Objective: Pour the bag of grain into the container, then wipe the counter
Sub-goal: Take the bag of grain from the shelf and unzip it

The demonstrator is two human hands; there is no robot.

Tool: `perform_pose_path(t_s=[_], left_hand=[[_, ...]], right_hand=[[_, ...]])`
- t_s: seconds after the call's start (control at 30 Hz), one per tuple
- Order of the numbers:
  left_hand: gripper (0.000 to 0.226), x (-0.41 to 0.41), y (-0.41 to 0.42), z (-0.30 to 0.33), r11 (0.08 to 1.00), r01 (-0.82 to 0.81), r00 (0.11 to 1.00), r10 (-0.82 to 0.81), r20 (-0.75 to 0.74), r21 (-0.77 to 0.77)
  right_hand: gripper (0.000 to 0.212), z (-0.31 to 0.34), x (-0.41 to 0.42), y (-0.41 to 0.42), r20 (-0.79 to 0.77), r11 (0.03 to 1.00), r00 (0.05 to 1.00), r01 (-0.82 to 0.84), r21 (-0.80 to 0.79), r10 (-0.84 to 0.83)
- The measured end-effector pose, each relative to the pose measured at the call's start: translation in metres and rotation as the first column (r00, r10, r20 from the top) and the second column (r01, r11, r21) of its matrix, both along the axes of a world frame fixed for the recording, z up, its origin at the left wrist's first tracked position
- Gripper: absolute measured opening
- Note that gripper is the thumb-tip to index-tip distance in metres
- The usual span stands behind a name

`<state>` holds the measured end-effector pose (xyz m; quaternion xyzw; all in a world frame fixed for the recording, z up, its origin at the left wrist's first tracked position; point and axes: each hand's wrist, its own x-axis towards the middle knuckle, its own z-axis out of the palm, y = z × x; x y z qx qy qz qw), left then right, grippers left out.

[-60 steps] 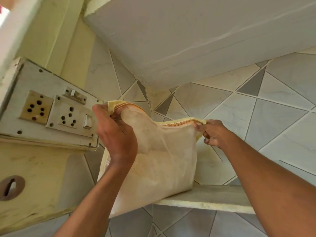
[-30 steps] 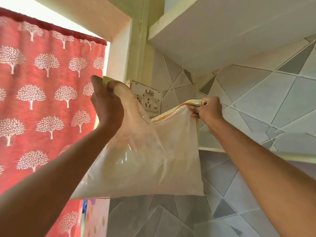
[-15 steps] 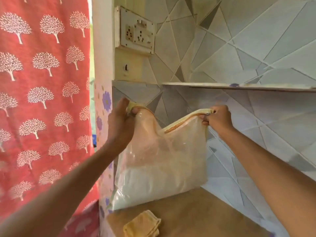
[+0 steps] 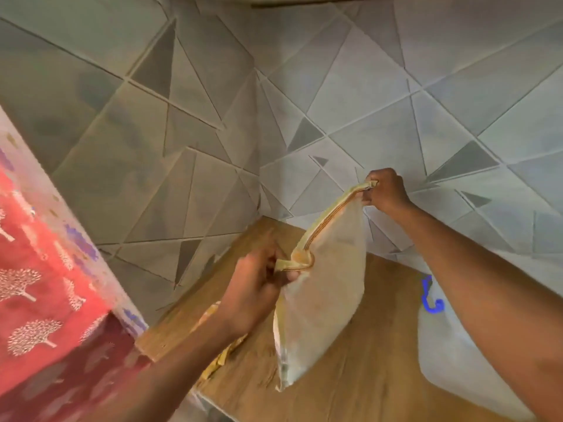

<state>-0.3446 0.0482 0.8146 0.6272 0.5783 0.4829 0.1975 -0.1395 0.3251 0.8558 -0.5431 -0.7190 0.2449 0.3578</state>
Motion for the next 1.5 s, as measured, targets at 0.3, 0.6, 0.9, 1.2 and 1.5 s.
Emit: perform_pose_path(t_s=[0.3, 0.6, 0.9, 1.2, 1.5], left_hand=[[0.030, 0.002, 0.058, -0.063, 0.946, 0.260, 0.965, -0.248, 0.082, -0.194], [0.023, 0.015, 0.059, -0.084, 0.917, 0.223, 0.961, -0.150, 0.233, -0.330], [0.027, 0.028, 0.074, -0.075, 0.773, 0.384, 0.888, -0.159, 0.432, -0.505], [0.019, 0.022, 0.138, -0.054, 0.715, 0.454, 0.883, -0.284, 0.373, -0.531], [0.019, 0.088, 0.303, -0.065, 0.905, 0.200, 0.979, -0.195, 0.053, -0.376]], right_hand=[[0.021, -0.072, 0.035, 0.058, 0.082, 0.981, 0.985, 0.163, -0.103, -0.155], [0.028, -0.080, 0.055, 0.094, 0.133, 0.979, 0.982, 0.150, -0.139, -0.131], [0.026, -0.086, 0.074, 0.107, 0.108, 0.982, 0.994, 0.054, -0.182, -0.035], [0.023, -0.086, 0.084, 0.107, 0.240, 0.993, 0.970, -0.019, -0.117, 0.047], [0.025, -0.094, 0.089, 0.093, 0.168, 0.983, 0.975, 0.161, -0.089, -0.145]])
